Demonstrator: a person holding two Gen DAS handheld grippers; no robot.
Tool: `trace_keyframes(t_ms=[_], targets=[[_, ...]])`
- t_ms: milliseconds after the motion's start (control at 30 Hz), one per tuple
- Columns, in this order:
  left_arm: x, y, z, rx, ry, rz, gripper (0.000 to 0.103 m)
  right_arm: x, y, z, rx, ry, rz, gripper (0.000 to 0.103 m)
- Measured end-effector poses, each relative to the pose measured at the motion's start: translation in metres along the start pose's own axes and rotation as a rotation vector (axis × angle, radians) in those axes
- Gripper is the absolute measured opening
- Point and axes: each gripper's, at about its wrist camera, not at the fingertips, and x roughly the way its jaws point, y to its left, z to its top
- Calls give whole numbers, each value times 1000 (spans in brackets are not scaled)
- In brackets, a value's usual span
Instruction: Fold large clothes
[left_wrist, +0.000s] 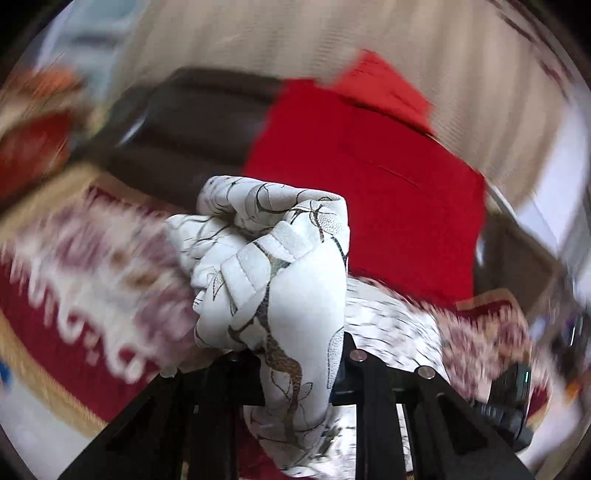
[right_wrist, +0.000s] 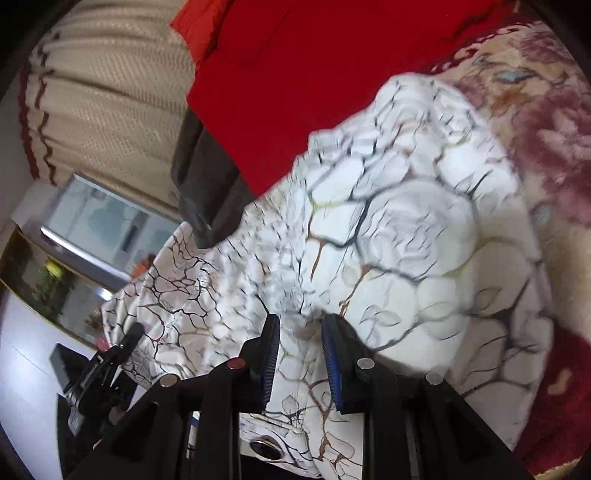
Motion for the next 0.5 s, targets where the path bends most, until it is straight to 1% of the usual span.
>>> trace_keyframes(t_ms=[33, 100, 133, 167, 233, 300, 333, 367, 400, 433, 500], targets=[[2, -22, 1, 75, 5, -15, 20, -7, -2, 2, 11, -18, 15, 30], [10, -66, -5, 216, 23, -44, 19, -21, -10, 7, 48, -52, 69, 30], [15, -90, -14, 290, 43, -62, 18, -29, -14, 9, 65, -70, 92, 30], [20, -107, -22, 342, 62, -80, 18, -38, -19, 11, 82, -93, 110, 30], [35, -138, -45, 442, 106, -109, 17, -56, -31, 14, 131, -140, 145, 30], [51, -163, -77, 535, 171, -120, 17, -69, -46, 16, 196, -167, 180, 32], [60, -173, -94, 571, 206, -122, 17, -76, -55, 17, 238, -180, 196, 40], [65, -177, -106, 602, 218, -115, 17, -81, -64, 18, 279, -189, 208, 52], [69, -180, -116, 639, 217, -101, 17, -85, -73, 18, 325, -195, 215, 81], [70, -181, -123, 675, 204, -87, 17, -88, -80, 19, 366, -199, 216, 87], [67, -180, -125, 695, 191, -88, 17, -94, -87, 23, 390, -208, 247, 87]])
